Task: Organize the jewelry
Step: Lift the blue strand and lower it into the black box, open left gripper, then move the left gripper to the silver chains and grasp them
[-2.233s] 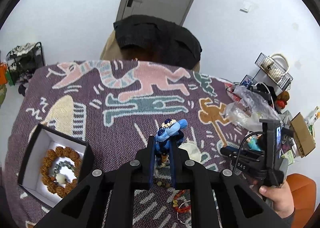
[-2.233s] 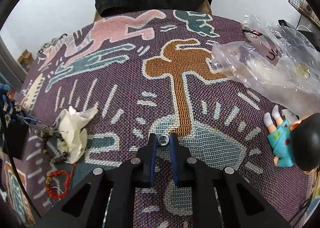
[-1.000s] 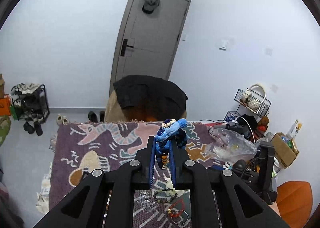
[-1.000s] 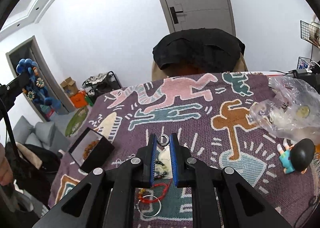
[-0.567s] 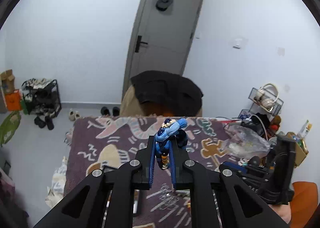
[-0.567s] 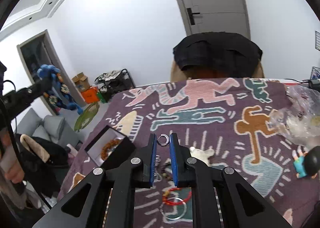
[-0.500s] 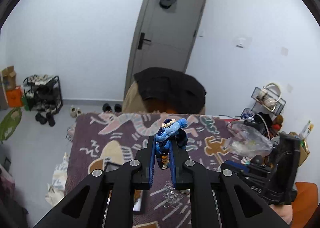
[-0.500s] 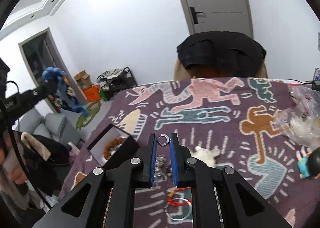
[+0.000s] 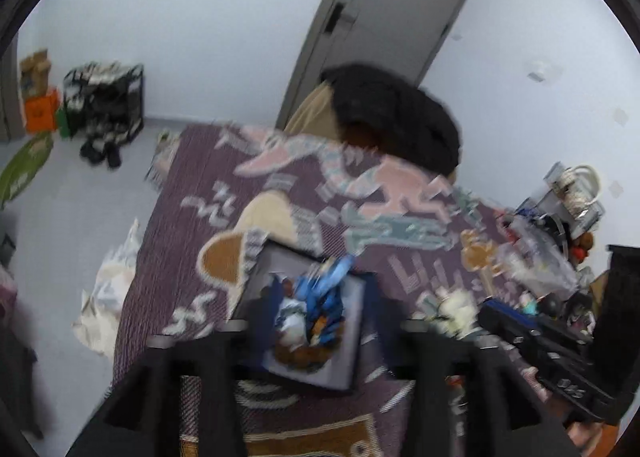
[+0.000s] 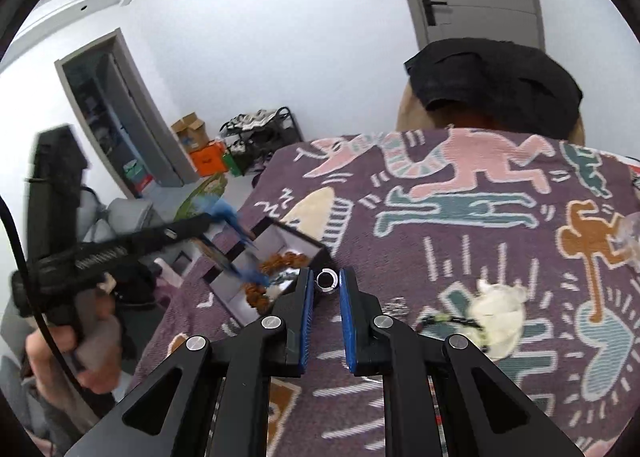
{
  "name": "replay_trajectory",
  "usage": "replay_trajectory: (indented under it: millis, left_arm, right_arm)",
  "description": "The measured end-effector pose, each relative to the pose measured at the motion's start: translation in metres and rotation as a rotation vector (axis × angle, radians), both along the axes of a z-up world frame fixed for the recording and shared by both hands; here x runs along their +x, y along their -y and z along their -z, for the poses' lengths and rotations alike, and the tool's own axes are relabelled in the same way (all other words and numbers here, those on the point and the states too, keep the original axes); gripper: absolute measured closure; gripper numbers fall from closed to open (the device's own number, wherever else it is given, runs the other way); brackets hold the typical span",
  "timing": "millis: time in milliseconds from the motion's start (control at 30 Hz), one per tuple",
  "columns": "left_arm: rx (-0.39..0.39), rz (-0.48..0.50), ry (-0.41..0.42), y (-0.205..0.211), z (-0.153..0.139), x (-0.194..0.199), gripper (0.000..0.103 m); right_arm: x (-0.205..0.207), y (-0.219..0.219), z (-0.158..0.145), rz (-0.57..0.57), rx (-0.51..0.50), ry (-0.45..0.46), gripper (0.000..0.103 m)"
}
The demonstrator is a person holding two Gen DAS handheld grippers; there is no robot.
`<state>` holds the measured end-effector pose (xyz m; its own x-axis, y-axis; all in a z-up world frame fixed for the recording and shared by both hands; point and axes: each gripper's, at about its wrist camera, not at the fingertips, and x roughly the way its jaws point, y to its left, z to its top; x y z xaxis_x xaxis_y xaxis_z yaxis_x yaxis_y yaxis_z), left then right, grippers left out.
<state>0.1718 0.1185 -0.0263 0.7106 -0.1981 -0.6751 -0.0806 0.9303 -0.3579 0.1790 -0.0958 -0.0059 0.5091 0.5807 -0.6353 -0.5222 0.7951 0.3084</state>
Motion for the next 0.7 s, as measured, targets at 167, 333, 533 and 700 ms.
replay_trajectory:
  millis: [167,333,533,700]
  left_arm:
    - [-0.006,-0.05,0.015,-0.019,0.01,-0.01,0.034]
    - [0.0,-0.088,0.03,-0.036,0.011,-0.024,0.034]
    - [0.001,-0.112,0.038,-0.048,0.013,-0.032,0.034]
    - [0.006,-0.12,0.047,-0.048,0.011,-0.036,0.034]
  right_arm:
    - [0.003,-0.021,0.009,-0.03,-0.001,-0.027,0.088]
    - [0.005,-0.045,0.011,-0.067,0.008,-0.043,0.088]
    - [0.013,-0.074,0.011,-0.089,0.014,-0.057,0.088]
    - [0.022,-0.086,0.02,-0.074,-0.024,-0.088,0.062]
